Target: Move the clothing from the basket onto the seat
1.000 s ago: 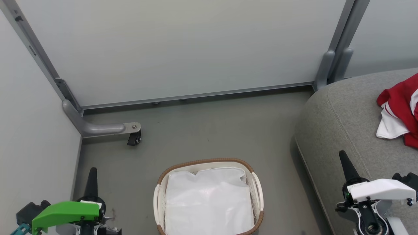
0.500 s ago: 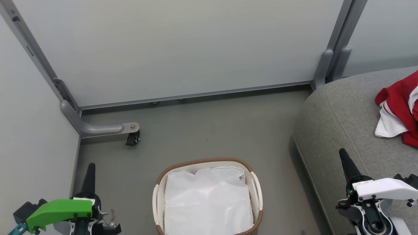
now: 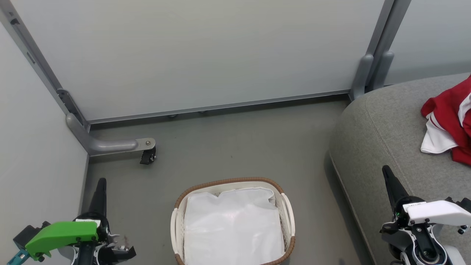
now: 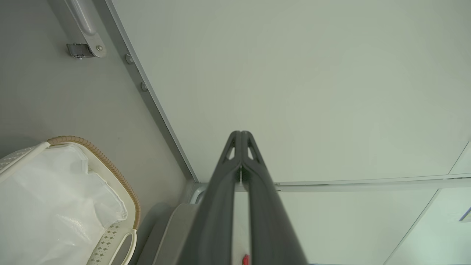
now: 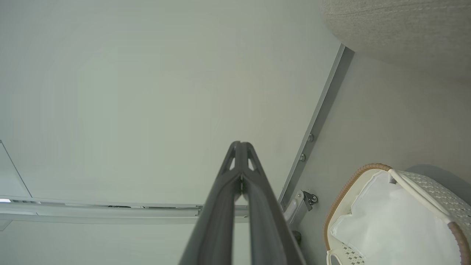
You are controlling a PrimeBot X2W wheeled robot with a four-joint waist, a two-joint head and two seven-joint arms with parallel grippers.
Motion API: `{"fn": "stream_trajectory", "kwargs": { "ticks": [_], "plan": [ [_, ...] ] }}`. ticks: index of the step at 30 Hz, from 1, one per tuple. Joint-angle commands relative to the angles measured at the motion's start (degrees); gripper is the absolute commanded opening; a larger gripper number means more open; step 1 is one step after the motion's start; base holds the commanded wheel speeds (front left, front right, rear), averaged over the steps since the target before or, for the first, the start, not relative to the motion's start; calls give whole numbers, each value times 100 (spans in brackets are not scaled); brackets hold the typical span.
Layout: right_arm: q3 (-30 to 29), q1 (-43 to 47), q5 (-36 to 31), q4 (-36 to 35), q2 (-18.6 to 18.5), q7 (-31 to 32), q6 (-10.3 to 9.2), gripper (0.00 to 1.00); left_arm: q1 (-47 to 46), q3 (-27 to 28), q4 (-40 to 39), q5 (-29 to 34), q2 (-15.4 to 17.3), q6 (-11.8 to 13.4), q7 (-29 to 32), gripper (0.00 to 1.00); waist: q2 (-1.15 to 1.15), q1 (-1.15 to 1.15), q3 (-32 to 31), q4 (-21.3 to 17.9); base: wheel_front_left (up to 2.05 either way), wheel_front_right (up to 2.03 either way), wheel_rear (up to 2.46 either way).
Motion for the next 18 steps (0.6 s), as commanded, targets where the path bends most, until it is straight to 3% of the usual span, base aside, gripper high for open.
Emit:
{"fn": "stream_trajectory", "kwargs": {
  "ticks": [1, 18],
  "plan": [
    [-22, 40, 115, -53, -21, 46, 1, 0, -96, 36, -43, -100, 36, -32, 29, 0, 0, 0, 2, -3, 0, 0, 0],
    [-59, 67, 790, -139, -11, 222, 0, 0, -130, 96, -151, -721, 39, -36, 204, 0, 0, 0, 19, -48, 0, 0, 0]
  ]
}}
